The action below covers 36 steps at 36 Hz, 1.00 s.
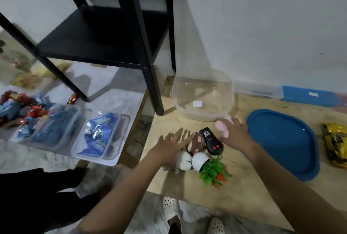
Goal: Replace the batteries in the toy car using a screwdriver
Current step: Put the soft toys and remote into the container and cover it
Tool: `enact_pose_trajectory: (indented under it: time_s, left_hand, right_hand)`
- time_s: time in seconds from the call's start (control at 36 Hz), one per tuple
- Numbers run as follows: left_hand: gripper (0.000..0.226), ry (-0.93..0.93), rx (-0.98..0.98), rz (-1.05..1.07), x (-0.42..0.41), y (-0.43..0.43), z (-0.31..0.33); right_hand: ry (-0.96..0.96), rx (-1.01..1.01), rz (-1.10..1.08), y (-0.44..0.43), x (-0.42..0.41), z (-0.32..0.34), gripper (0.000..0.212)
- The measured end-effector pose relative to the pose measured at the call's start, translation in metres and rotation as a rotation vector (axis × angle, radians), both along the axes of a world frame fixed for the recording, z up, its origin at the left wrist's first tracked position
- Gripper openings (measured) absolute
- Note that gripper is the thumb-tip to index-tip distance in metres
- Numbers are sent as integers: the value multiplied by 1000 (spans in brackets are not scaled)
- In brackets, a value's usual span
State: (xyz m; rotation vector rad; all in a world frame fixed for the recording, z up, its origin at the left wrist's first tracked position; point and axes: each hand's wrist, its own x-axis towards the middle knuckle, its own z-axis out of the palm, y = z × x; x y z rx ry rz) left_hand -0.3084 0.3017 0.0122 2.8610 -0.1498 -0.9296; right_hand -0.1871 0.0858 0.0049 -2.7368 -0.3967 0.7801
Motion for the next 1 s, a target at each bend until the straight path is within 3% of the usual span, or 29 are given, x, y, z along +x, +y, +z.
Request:
enact_pose_trajectory:
  time_s: [0.08,0.19,0.42,0.58,0.69,0.86,1.0]
  left_hand:
    - [134,-93,-12,15,3,-7,-7]
    - [110,-198,-71,157,3,-14,-10]
    - [85,-249,-98,368,-5,-21,-13]
    - [84,-277,-172,559,-16,-19,-8]
    - [95,-307,-231,714,-35,-3,7]
    - [95,-638,-372,839,-40,9,55]
    - [99,-751,-498,815,2,-2,91]
  right_hand:
    - [18,-32,42,1,3,-3,67]
    - [22,-62,99,-1,2,-8,63]
    - [23,48,108,-13,-7,-3,54]
    - [22,86,93,-25,-14,14,60]
    - [-27,59,138,-32,-6,40,60]
    - [-174,205,110,-30,10,81,59]
    - [-259,305,107,-8,12,93,56]
